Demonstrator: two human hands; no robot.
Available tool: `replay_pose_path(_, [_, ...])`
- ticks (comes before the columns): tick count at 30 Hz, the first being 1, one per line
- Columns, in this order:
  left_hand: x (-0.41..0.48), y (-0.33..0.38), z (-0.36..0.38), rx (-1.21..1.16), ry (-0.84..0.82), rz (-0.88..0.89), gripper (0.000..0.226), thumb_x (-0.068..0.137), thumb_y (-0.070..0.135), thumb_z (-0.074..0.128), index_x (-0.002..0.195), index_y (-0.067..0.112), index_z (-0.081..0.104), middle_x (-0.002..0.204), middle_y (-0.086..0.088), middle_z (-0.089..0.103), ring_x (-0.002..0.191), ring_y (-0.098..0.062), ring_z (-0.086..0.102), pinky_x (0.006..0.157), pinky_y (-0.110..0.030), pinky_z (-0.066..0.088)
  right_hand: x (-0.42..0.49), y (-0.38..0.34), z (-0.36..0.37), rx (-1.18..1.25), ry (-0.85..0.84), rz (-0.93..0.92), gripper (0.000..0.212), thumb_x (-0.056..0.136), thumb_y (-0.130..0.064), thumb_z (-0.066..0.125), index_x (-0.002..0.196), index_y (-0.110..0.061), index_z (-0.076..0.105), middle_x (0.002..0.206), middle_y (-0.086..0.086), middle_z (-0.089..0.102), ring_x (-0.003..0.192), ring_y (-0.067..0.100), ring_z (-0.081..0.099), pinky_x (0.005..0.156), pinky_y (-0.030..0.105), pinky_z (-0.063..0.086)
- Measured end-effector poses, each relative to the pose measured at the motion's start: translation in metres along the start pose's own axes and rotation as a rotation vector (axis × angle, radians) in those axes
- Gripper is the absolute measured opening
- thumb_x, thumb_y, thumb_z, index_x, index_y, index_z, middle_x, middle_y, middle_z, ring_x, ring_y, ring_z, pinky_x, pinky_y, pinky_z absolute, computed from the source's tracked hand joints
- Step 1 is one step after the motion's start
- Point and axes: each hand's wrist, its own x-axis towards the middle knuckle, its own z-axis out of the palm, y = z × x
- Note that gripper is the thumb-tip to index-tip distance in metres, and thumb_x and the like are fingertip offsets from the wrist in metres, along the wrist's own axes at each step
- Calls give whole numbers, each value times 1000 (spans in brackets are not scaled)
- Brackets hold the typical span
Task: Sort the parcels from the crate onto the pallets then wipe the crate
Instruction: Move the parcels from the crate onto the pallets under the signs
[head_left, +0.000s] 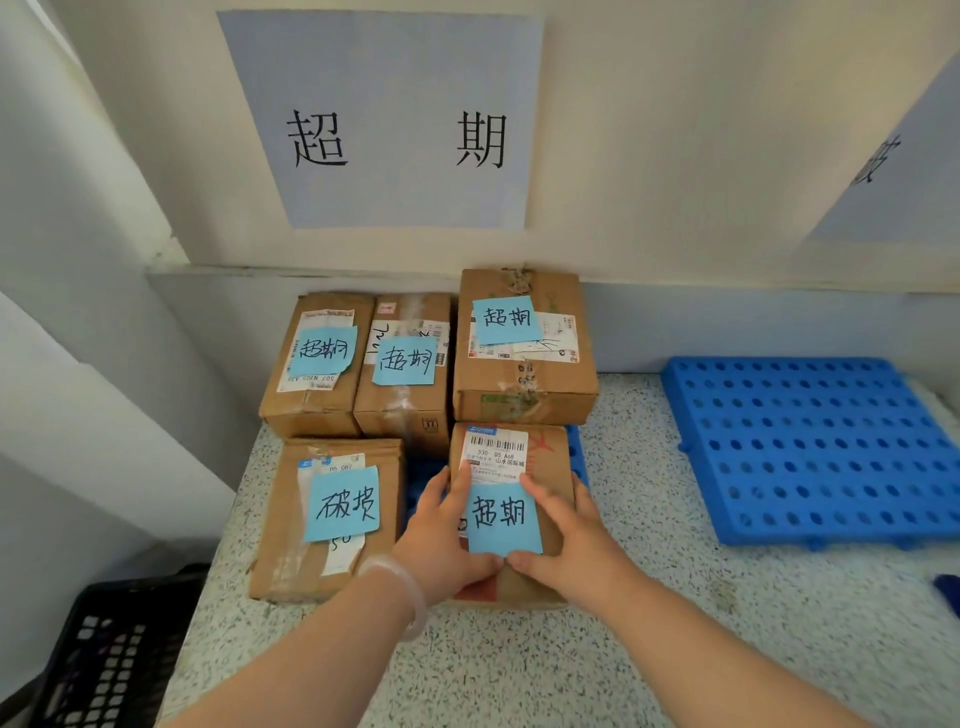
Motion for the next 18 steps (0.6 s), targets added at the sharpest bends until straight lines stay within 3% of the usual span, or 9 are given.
replay_pose_path(5, [-5, 7, -3, 21, 4, -25, 115, 78, 44, 76, 153, 39, -10, 162, 5, -9, 147, -20, 18, 116, -33, 30, -5, -1, -2, -6, -15, -9, 95, 75, -44, 81, 146, -58, 19, 159, -11, -23, 150, 19, 2, 122, 37, 18])
replay_pose_path(11, [-19, 16, -6, 70, 33, -36, 114, 75, 52, 75, 152, 42, -8, 163, 6, -9, 149, -24, 11, 118, -42, 27, -21, -6, -13, -86, -13, -19, 101, 73, -51, 80, 148, -58, 13, 158, -15, -27, 151, 20, -4, 121, 44, 18])
replay_pose_path(18, [-50, 43, -3, 292, 130, 58, 102, 83, 53, 67, 153, 42, -6, 162, 9, -10, 149, -21, 3, 120, -40, 20, -61, -2, -23, -208, 28, -99, 109, 71, -60, 78, 147, -60, 0, 159, -17, -24, 151, 18, -5, 120, 49, 19])
